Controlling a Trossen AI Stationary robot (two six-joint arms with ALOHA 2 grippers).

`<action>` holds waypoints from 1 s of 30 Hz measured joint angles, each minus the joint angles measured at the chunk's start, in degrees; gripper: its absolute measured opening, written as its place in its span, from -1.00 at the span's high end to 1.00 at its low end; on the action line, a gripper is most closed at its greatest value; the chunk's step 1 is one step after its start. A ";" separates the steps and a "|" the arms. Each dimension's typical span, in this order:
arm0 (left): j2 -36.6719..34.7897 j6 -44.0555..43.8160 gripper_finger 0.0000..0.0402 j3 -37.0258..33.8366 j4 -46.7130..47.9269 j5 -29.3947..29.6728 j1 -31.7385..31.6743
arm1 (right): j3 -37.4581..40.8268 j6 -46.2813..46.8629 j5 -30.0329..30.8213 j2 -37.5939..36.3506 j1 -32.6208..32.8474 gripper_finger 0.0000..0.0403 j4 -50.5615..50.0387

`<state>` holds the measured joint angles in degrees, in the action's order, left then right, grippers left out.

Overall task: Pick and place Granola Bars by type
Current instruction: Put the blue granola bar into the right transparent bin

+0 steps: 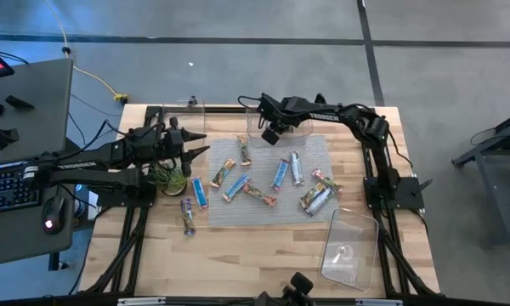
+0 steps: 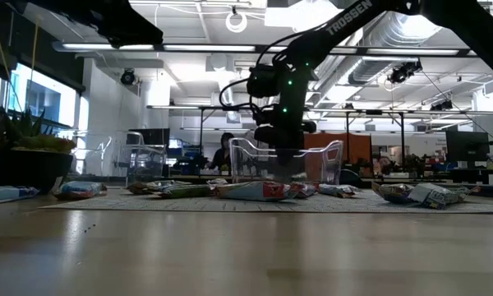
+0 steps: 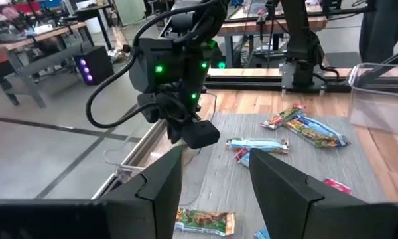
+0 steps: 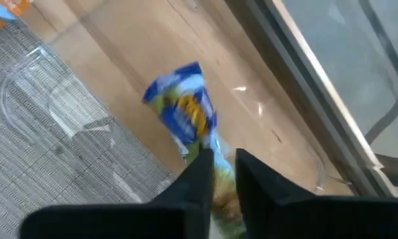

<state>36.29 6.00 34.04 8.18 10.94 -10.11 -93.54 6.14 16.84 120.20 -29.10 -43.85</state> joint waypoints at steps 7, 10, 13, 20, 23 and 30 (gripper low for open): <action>0.17 -6.69 0.16 0.00 7.20 -2.70 0.00 | -0.04 -1.89 1.17 -0.12 0.43 0.44 0.34; 0.99 -12.75 0.16 0.00 9.17 -4.30 0.02 | -0.04 -4.35 0.93 -1.19 1.38 0.39 0.59; 2.56 -14.48 0.17 0.00 10.27 -5.19 0.02 | -0.17 -5.95 1.56 -3.65 2.68 0.39 0.86; 10.70 -12.13 0.31 5.26 17.15 -9.00 0.11 | -0.20 -6.20 1.85 -12.10 6.72 0.44 0.63; 15.67 -12.01 0.39 10.12 22.98 -9.05 1.65 | -0.26 -6.19 0.83 -15.49 8.92 0.44 0.23; 24.96 -3.12 0.45 20.16 39.25 -8.85 9.12 | -0.26 -6.23 -3.66 -19.54 13.67 0.44 0.10</action>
<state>61.25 2.88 54.20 47.43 2.09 -0.99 -93.80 -0.09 13.17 100.66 -15.44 -43.75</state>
